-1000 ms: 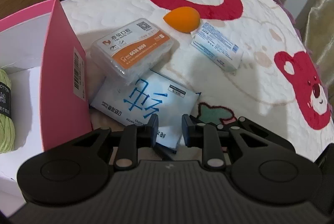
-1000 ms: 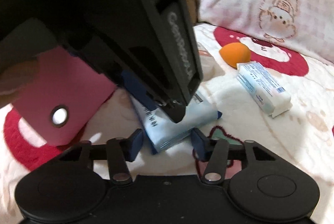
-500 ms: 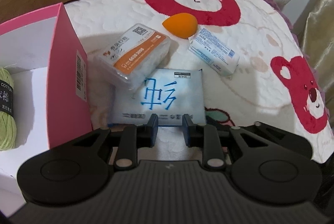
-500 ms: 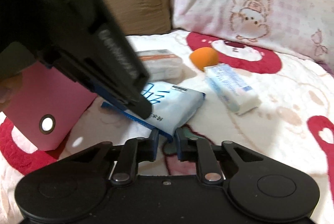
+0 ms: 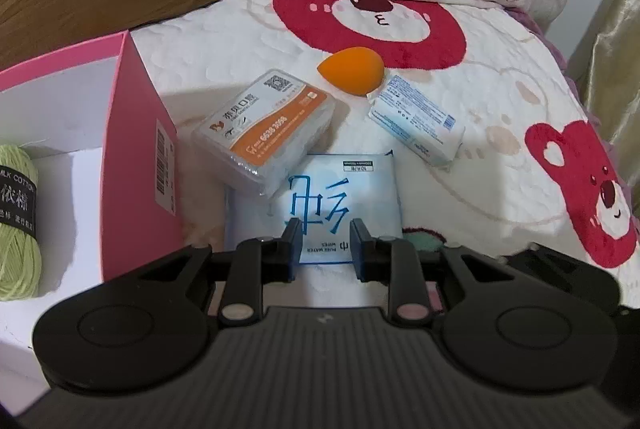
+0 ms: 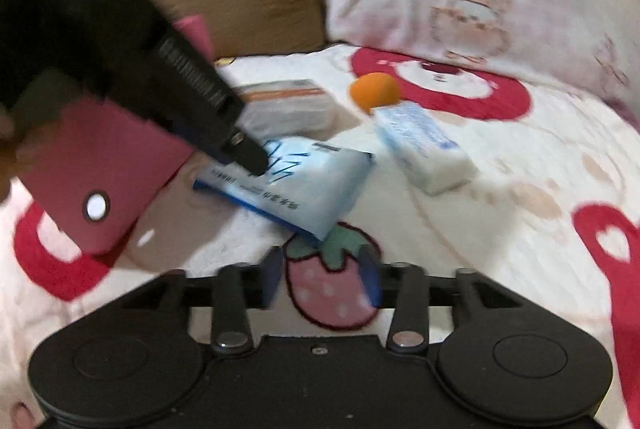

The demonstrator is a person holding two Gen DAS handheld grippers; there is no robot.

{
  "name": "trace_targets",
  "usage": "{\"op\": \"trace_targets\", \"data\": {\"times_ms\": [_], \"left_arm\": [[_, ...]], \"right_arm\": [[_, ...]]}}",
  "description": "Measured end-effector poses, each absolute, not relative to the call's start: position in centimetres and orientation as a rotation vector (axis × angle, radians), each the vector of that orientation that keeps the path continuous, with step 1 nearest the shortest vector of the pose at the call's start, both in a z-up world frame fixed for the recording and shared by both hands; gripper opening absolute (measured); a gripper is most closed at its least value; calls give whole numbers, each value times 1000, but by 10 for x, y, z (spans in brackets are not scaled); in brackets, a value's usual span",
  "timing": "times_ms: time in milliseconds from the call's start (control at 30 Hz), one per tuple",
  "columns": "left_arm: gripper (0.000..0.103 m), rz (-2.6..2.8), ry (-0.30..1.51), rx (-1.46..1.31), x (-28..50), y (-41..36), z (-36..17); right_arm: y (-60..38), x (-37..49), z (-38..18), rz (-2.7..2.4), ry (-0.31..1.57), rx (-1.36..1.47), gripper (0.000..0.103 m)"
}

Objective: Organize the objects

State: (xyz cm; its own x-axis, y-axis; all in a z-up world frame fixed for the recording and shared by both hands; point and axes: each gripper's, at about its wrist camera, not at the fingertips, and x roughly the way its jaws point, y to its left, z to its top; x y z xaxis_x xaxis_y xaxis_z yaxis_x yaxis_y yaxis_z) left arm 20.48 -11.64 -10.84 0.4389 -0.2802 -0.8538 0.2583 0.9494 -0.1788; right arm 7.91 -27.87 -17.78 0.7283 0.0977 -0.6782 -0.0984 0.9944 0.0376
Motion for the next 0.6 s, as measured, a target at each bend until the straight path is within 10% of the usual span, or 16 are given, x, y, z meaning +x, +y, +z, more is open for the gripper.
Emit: {"op": "trace_targets", "data": {"times_ms": [167, 333, 600], "left_arm": [[27, -321, 1072, -53, 206, -112, -106], [28, -319, 1064, -61, 204, -108, -102], [32, -302, 1049, -72, 208, -117, -107]], "right_arm": [[-268, 111, -197, 116, 704, -103, 60], [-259, 109, -188, 77, 682, -153, 5], [-289, 85, -174, 28, 687, -38, 0]]}}
